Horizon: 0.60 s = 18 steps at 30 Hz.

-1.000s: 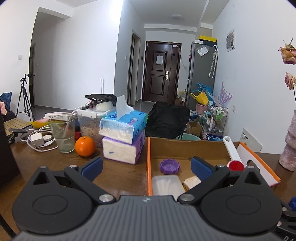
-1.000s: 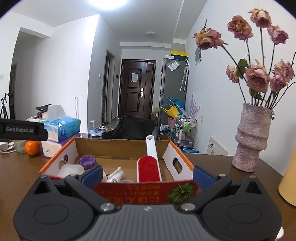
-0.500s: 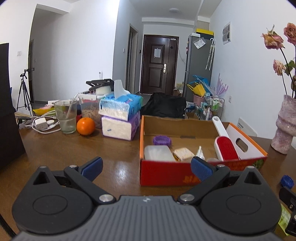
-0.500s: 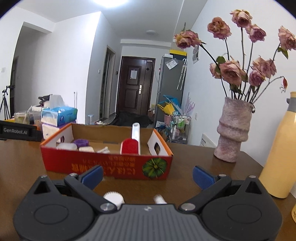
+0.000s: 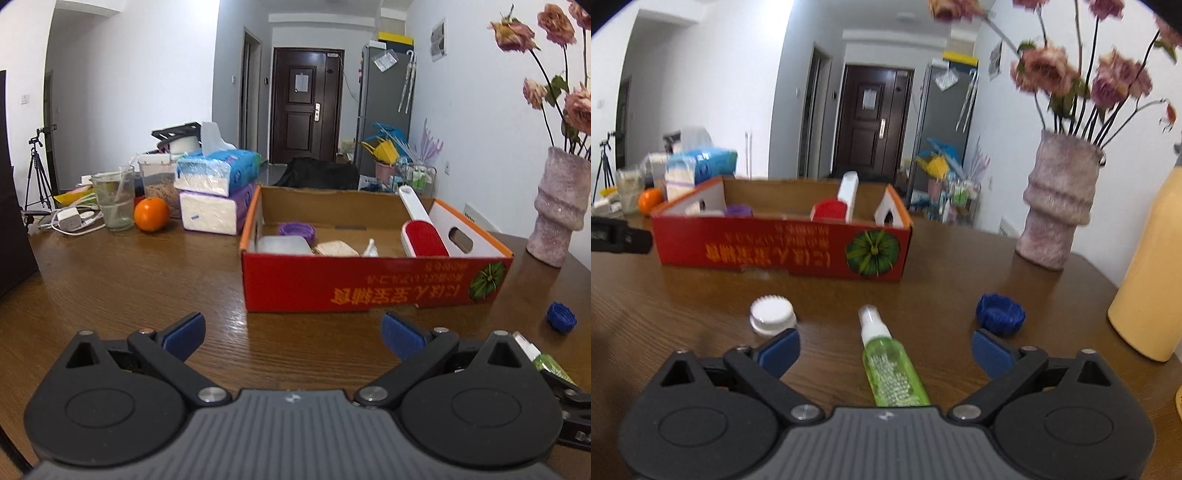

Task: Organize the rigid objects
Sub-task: 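Move the right tool to the green spray bottle and grasp it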

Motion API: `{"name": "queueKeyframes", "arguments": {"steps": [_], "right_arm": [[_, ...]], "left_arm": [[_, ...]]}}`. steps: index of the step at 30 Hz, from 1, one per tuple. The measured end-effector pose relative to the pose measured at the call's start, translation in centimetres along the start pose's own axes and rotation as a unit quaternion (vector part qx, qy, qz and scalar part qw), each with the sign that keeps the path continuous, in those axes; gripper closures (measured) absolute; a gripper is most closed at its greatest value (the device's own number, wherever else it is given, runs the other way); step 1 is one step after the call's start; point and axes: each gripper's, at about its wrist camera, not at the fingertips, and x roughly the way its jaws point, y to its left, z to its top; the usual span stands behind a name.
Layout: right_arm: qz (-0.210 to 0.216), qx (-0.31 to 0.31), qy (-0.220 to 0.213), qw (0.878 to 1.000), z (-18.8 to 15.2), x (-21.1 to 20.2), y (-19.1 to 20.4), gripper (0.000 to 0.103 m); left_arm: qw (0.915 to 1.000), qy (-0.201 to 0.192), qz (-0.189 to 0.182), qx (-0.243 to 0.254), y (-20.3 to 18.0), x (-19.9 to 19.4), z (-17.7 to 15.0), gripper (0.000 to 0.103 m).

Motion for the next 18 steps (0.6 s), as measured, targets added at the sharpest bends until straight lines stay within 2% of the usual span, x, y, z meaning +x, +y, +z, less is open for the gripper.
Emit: {"name": "queueKeyframes", "arguments": {"steps": [5,8,9,10,18], "right_arm": [[0.011,0.011,0.027,1.000,-0.1,2.3,-1.0,0.026],[0.027,0.021,0.051,0.998,-0.2,3.4,-1.6,0.054],[0.040,0.027,0.059,0.997,-0.3,3.7,-1.8,0.068],[0.044,0.030,0.063,0.997,-0.4,3.8,-1.9,0.073],[0.040,0.027,0.040,0.998,-0.1,3.2,-2.2,0.073]], "left_arm": [[0.9999,0.010,-0.011,0.005,-1.0,0.4,-0.4,0.000],[0.9997,0.014,-0.017,0.009,-1.8,0.5,-0.6,0.000],[0.9996,0.015,-0.019,0.011,-2.1,0.6,-0.6,0.000],[0.9995,0.017,-0.021,0.013,-2.4,0.7,-0.7,0.000],[0.9982,0.034,-0.043,0.026,-5.1,1.5,-1.3,0.000]]}}
